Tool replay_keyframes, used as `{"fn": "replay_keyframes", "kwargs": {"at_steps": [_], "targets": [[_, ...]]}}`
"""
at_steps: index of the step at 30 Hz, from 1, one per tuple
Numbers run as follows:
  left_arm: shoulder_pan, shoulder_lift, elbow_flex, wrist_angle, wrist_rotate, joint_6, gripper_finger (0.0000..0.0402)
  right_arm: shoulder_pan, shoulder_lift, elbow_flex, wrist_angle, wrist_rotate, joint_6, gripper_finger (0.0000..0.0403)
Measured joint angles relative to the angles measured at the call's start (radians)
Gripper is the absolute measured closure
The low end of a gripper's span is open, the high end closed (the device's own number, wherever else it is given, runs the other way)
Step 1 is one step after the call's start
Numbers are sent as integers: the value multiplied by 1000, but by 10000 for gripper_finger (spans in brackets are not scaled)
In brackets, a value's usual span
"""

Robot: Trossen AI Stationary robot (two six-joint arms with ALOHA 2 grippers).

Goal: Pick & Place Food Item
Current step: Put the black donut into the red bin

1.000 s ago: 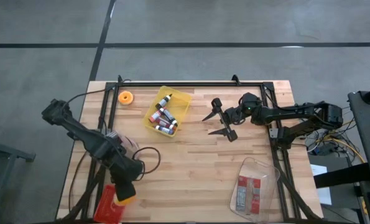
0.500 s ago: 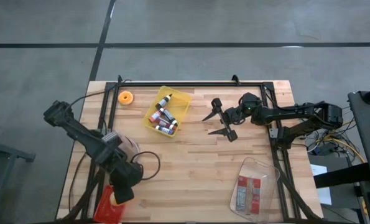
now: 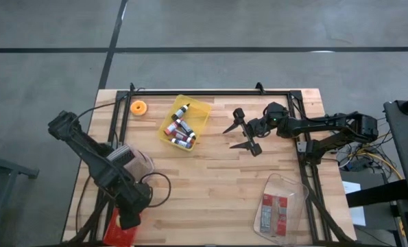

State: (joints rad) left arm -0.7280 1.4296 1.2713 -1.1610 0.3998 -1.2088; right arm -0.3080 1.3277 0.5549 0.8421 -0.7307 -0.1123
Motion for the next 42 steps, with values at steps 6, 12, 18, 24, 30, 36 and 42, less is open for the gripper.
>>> {"fn": "replay_keyframes", "kwargs": {"at_steps": [6,12,18,24,30,36,42], "targets": [[-15,0,0,0,-30,16,378,0,0,0,0,0,0,124],[-16,0,0,0,-61,24,378,0,0,0,0,0,0,119],[-70,0,-7,0,-168,6,378,0,0,0,0,0,0,111],[-125,0,-44,0,-160,-42,378,0,0,0,0,0,0,109],[-177,-1,-76,17,-159,-139,378,0,0,0,0,0,0,116],[-218,-1,-135,20,-161,-221,378,0,0,0,0,0,0,114],[-226,-1,-190,57,-162,-284,378,0,0,0,0,0,0,106]]}}
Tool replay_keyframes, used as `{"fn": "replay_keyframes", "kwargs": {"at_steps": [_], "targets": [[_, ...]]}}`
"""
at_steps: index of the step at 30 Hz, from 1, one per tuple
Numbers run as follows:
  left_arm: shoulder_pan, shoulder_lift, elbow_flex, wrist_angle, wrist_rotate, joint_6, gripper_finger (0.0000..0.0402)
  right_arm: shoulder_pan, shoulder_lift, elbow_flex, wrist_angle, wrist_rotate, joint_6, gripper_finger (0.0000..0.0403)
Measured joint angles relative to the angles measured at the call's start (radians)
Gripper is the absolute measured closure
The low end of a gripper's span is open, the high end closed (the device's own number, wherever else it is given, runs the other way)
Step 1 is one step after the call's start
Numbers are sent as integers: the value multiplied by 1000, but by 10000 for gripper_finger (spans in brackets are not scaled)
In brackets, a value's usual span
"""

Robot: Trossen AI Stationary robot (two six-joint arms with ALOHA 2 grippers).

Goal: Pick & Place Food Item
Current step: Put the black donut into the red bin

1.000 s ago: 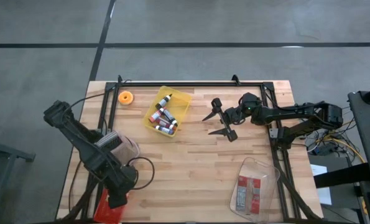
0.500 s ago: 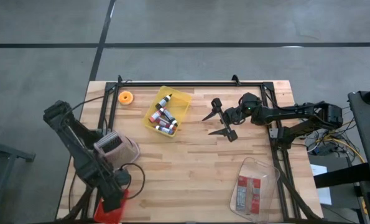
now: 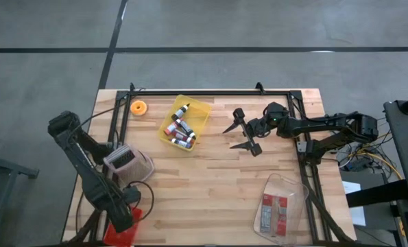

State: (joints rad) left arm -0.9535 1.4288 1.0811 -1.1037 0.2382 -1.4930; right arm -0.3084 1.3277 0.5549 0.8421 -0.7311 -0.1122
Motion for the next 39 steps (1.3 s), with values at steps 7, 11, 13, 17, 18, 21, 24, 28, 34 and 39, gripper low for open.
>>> {"fn": "replay_keyframes", "kwargs": {"at_steps": [7,11,13,17,18,21,24,28,34,39], "targets": [[0,0,-18,22,-58,0,378,0,0,0,0,0,0,110],[0,0,-36,48,-67,-4,378,0,0,0,0,0,0,115],[0,0,-43,76,-63,-4,378,0,0,0,0,0,4,117],[0,0,-58,163,-63,-4,378,0,0,0,0,0,7,116],[0,0,-60,177,-63,-4,378,0,0,0,0,0,7,114],[-3,2,-73,217,-56,-4,378,0,0,0,0,0,7,109],[-5,2,-89,228,-55,-17,378,0,0,0,0,0,7,105],[-5,3,-132,237,-47,-78,378,0,0,0,0,0,7,103],[-5,3,-165,266,-38,-109,370,0,0,0,0,0,7,110],[-5,3,-166,268,-29,-108,350,0,0,0,0,0,7,112]]}}
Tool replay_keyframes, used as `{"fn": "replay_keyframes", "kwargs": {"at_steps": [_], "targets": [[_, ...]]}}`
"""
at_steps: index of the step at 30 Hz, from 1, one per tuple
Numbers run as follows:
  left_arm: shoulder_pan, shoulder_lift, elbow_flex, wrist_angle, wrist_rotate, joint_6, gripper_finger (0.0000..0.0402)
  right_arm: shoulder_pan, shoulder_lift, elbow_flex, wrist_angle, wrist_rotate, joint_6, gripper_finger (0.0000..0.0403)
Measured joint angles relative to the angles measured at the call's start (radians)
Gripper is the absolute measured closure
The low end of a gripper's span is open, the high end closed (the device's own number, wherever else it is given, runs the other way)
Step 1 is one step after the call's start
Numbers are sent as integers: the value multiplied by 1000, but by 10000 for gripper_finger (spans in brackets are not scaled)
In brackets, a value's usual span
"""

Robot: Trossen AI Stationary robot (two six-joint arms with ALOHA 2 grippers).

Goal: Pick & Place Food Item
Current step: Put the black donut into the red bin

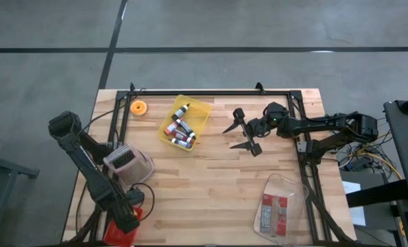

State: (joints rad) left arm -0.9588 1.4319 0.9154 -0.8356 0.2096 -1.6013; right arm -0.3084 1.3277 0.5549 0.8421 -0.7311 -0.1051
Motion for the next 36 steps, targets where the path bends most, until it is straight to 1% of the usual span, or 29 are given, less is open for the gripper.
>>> {"fn": "replay_keyframes", "kwargs": {"at_steps": [13,20,25,31,36], "targets": [[0,0,-1,21,0,10,285,0,0,0,0,0,0,102],[0,0,-2,21,8,-47,253,0,0,0,0,0,0,110],[0,0,-2,21,11,-56,227,0,0,0,0,0,0,107],[0,0,-2,21,11,-68,204,0,0,0,0,0,0,99],[0,0,-2,21,11,-74,188,0,0,0,0,0,0,101]]}}
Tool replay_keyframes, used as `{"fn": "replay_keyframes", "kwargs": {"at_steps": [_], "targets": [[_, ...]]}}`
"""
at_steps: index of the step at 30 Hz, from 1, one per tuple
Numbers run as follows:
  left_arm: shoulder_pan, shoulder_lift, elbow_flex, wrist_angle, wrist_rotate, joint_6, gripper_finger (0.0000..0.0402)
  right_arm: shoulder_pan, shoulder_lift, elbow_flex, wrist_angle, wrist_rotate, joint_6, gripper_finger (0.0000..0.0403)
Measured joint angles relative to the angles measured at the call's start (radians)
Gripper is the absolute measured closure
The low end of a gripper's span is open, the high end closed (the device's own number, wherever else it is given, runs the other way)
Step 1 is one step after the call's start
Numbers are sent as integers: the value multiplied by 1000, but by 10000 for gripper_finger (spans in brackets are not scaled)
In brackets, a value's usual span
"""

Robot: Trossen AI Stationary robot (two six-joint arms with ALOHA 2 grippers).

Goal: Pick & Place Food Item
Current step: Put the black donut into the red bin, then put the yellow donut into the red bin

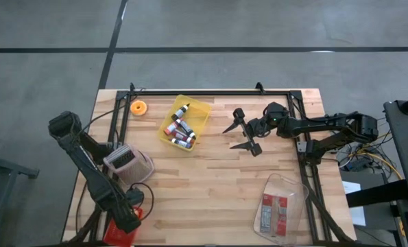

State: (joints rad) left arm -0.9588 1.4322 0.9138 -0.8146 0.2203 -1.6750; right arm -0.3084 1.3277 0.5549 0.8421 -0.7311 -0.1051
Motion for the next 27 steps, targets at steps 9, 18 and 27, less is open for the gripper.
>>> {"fn": "replay_keyframes", "kwargs": {"at_steps": [9,18,27], "targets": [[0,0,0,0,0,-6,174,0,0,0,0,0,0,96],[0,-16,20,-2,56,-5,174,0,0,0,0,0,0,105],[0,-69,31,-18,66,-9,174,0,0,0,0,0,0,104]]}}
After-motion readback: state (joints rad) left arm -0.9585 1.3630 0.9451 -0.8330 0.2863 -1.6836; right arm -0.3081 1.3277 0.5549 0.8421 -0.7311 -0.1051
